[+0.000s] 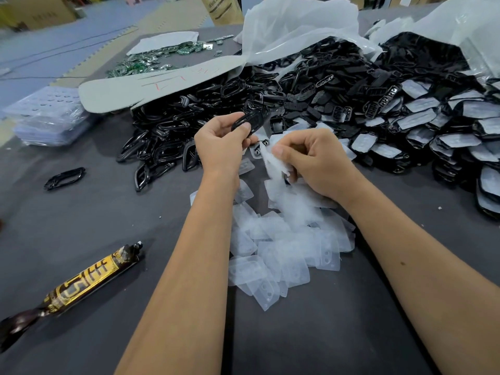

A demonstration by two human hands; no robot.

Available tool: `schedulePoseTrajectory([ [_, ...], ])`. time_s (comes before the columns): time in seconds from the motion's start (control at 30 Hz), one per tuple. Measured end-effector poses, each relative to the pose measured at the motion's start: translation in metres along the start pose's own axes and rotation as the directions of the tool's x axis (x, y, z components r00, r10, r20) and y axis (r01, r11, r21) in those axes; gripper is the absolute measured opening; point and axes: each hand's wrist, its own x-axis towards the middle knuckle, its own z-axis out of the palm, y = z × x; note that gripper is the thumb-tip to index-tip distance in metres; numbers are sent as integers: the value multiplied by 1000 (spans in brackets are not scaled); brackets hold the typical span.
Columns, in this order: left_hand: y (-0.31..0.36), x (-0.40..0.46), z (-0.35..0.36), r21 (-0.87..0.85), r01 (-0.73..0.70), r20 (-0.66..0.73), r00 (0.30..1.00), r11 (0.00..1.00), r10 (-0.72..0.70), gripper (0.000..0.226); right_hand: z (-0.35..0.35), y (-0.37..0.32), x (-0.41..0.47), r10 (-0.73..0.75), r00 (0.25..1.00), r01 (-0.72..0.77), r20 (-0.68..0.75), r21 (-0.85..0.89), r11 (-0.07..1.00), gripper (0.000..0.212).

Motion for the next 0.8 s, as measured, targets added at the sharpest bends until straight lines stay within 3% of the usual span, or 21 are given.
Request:
schedulePoseTrajectory([
  [0.2, 2, -1, 0, -1, 2, 1, 1000, 1000, -2, 18, 4, -3, -1, -118, 989, 107, -85, -129, 986, 35],
  [0.33, 2, -1, 0, 0, 4, 2, 1000, 1000, -4, 19, -1, 2, 0, -99, 991, 93, -94, -62, 994, 22],
  [0.43, 1, 0, 0, 16, 2, 1, 1000, 1000, -2, 19, -1, 2, 0, -97, 993, 89, -68, -110, 990, 7],
  [0.6, 0, 0, 0, 7, 3, 5, 1000, 1000, -3, 19, -1, 7, 2, -66, 988, 42, -139, -165, 985, 9],
  [0.73, 0, 0, 0, 3, 6, 5, 1000, 1000, -6, 19, 0, 6, 3, -150, 973, 81, -176, -347, 934, 9],
  [0.8, -1, 0, 0, 3, 9, 5, 1000, 1000, -9, 20, 1, 4, 5, -198, 974, 136, -110, -417, 899, 7],
])
